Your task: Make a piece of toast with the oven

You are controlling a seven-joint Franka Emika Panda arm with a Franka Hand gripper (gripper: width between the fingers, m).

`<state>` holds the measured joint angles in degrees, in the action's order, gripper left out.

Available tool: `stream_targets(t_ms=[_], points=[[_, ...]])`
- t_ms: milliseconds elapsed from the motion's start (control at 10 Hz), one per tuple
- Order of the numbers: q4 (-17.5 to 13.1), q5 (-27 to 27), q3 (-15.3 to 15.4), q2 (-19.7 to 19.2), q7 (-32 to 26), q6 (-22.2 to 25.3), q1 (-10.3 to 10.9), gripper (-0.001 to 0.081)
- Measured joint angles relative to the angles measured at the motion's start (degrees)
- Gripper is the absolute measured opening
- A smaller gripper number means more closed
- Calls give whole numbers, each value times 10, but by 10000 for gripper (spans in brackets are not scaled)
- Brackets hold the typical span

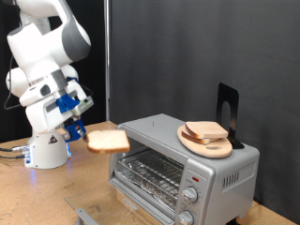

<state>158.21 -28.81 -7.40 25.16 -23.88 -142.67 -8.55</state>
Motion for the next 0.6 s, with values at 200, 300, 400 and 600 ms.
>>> stream_targets(t_ms=[200,300,400,600], points=[[-1,2,-1,-47,-11,-41,0,395],[-3,-2,-3,-64,-26,-53,0,395],[-5,-8,-6,-79,-41,-63,1,395],[-16,-13,-8,-107,-50,-69,1,395]])
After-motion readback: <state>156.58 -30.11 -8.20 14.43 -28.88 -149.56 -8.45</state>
